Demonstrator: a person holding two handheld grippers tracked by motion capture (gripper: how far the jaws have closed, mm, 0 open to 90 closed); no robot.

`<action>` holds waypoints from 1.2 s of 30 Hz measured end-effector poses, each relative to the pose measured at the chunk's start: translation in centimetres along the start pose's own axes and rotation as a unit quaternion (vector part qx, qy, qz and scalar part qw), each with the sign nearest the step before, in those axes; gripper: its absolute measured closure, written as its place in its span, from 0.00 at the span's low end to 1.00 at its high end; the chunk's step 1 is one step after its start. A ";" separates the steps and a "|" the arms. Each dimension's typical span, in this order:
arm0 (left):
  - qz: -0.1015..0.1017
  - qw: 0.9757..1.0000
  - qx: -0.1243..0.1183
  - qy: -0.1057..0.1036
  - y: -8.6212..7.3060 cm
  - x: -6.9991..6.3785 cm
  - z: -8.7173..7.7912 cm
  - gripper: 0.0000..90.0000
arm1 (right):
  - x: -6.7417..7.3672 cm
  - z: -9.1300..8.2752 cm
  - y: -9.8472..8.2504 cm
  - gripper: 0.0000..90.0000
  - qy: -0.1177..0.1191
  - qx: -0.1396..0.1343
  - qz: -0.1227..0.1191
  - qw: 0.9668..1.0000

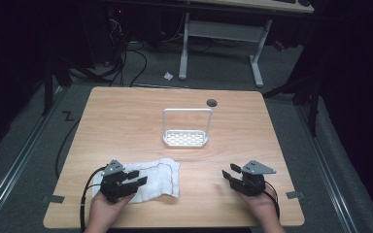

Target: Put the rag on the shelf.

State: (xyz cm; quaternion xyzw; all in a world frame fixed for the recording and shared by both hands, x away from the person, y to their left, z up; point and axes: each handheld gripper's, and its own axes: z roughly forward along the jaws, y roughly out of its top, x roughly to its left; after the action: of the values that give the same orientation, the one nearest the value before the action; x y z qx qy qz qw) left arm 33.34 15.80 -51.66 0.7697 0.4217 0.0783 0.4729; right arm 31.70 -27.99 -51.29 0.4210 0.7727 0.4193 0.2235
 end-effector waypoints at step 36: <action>-0.029 0.995 0.033 0.086 -0.4 6.6 -4.4 1.00 | 13.2 4.9 4.1 1.00 0.177 0.049 -0.095 0.978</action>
State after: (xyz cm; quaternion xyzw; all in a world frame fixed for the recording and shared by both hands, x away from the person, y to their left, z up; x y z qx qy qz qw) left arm 35.01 23.58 -51.49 0.7625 0.4853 0.1167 0.4117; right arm 29.82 -13.41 -50.47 0.2750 0.8560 0.4259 0.1015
